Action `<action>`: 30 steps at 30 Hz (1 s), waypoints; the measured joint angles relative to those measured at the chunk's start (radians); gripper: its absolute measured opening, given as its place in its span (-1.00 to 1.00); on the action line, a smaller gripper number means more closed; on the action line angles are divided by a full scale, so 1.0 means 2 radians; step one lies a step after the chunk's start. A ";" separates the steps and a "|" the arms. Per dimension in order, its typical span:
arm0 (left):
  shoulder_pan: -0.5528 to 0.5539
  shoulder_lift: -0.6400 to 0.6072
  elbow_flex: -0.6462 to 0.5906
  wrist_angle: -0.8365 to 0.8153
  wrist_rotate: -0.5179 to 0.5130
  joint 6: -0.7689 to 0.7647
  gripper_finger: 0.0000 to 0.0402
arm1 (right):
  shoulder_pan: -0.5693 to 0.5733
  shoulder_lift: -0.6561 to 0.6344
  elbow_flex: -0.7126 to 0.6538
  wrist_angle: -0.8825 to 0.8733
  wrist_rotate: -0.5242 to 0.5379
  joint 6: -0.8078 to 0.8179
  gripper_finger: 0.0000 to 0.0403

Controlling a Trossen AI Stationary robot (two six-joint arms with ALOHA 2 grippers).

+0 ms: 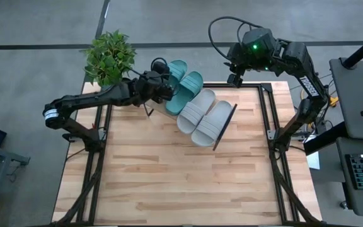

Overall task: Pick and place slides into the shelf
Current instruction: Put the green slide on the shelf

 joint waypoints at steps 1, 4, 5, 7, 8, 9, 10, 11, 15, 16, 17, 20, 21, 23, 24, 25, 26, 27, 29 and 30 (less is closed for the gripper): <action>0.000 0.000 0.000 0.001 -0.001 0.003 -0.02 | 0.000 0.000 0.000 0.000 0.000 0.000 -0.51; 0.002 0.003 -0.003 -0.010 -0.003 0.026 -0.02 | 0.000 0.000 0.000 0.000 0.001 0.000 -0.50; 0.002 0.006 -0.003 -0.011 -0.003 0.028 -0.02 | 0.000 0.000 0.000 0.000 0.001 0.000 -0.50; 0.004 0.012 -0.003 -0.020 -0.003 0.030 -0.02 | 0.000 0.000 0.000 0.000 0.001 0.000 -0.48; 0.005 0.017 -0.001 -0.021 -0.004 0.033 -0.02 | 0.000 0.000 0.000 0.000 0.001 0.000 -0.48; 0.006 0.022 0.000 -0.017 -0.004 0.038 -0.02 | 0.000 0.000 0.000 0.000 0.001 0.000 -0.48; 0.009 0.027 0.001 -0.016 -0.005 0.042 -0.02 | 0.000 0.000 0.000 0.000 0.001 0.000 -0.48; 0.011 0.033 0.001 -0.016 -0.008 0.046 -0.02 | 0.000 0.000 0.000 0.000 0.001 0.000 -0.48; 0.020 0.052 0.001 -0.007 -0.024 0.056 -0.02 | 0.000 0.000 0.000 -0.007 0.001 0.000 -0.51; 0.022 0.057 0.003 -0.007 -0.030 0.056 -0.02 | 0.000 0.000 0.000 -0.009 0.001 0.000 -0.52; 0.024 0.060 0.005 -0.002 -0.036 0.057 -0.02 | 0.000 0.000 0.000 -0.012 0.001 0.000 -0.52; 0.029 0.061 0.005 0.001 -0.045 0.055 -0.02 | 0.000 0.000 0.000 -0.016 0.001 0.000 -0.52; 0.030 0.060 0.005 0.005 -0.045 0.054 -0.02 | 0.000 0.000 0.000 -0.015 0.001 0.000 -0.52; 0.030 0.059 0.005 0.011 -0.046 0.055 -0.02 | 0.000 0.000 0.000 -0.015 0.001 0.000 -0.51; 0.029 0.059 0.005 0.015 -0.046 0.054 -0.02 | 0.000 0.000 0.000 -0.015 0.001 0.000 -0.51; 0.029 0.059 0.005 0.016 -0.046 0.054 -0.02 | 0.000 0.000 0.000 -0.015 0.001 0.000 -0.50; 0.029 0.059 0.005 0.016 -0.046 0.054 -0.02 | 0.000 0.000 0.000 -0.015 0.001 0.000 -0.50; 0.031 0.059 0.005 0.017 -0.046 0.056 -0.02 | 0.000 0.000 0.000 -0.015 0.001 0.000 -0.49; 0.032 0.061 0.005 0.017 -0.047 0.057 -0.02 | 0.000 0.000 0.000 -0.015 0.001 0.000 -0.49; 0.033 0.063 0.005 0.018 -0.047 0.057 -0.02 | 0.000 0.000 0.000 -0.015 0.001 0.000 -0.50</action>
